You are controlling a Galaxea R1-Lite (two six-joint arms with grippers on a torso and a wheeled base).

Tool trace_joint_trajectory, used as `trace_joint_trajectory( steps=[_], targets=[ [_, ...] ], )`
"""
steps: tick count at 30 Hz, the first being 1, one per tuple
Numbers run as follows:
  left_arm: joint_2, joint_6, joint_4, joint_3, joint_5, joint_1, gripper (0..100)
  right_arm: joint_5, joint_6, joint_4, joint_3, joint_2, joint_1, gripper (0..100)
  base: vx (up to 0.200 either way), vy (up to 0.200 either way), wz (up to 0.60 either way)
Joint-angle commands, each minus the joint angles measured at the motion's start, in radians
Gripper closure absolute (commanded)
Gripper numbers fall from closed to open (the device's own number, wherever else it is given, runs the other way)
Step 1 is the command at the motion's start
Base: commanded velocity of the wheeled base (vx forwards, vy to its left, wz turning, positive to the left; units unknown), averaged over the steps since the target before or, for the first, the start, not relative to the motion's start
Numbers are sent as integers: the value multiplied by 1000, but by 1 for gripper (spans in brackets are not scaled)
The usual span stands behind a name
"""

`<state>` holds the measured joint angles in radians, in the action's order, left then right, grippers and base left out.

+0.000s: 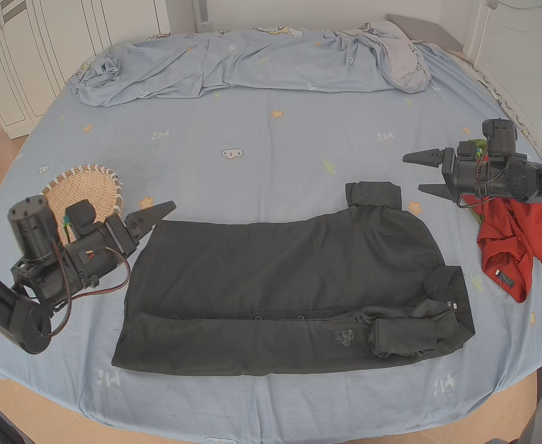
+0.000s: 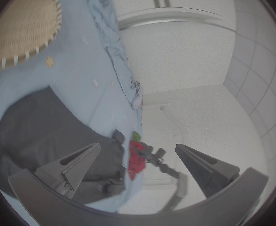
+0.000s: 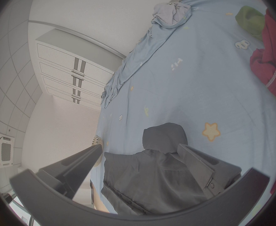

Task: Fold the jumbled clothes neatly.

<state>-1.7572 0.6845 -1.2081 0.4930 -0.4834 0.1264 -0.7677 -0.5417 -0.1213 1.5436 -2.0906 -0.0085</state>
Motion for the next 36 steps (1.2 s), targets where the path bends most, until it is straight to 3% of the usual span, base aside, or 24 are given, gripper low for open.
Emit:
trace_joint_trajectory(
  steps=[1, 4, 7, 11, 13, 21, 29, 36],
  targets=[
    [-229, -94, 32, 125, 65, -2, 0, 1, 6, 0, -4, 4, 1, 0, 0, 0, 0],
    [-294, -82, 148, 268, 52, -24, 0, -1, 6, 0, -10, 7, 1, 0, 0, 0, 0],
    [-288, -82, 219, 306, 12, -36, 0, -2, 5, -1, -16, 17, 1, 0, 0, 0, 0],
    [-232, -72, 289, 345, -129, -77, 0, -15, 6, 0, -19, 26, 2, 0, 0, 0, 0],
    [-232, -69, 320, 371, -164, -91, 0, -15, 8, 0, -20, 24, 7, 0, 0, 0, 0],
    [-318, -63, 364, 506, -173, -105, 0, -15, 11, 0, -31, 21, 24, 0, 0, 0, 0],
    [-400, -69, 561, 750, -173, -108, 0, 2, 49, 0, -33, -12, 30, 0, 0, 0, 0],
    [-423, -117, 639, 777, -173, -111, 0, 7, 88, 0, -37, -37, 16, 0, 0, 0, 0]
  ],
)
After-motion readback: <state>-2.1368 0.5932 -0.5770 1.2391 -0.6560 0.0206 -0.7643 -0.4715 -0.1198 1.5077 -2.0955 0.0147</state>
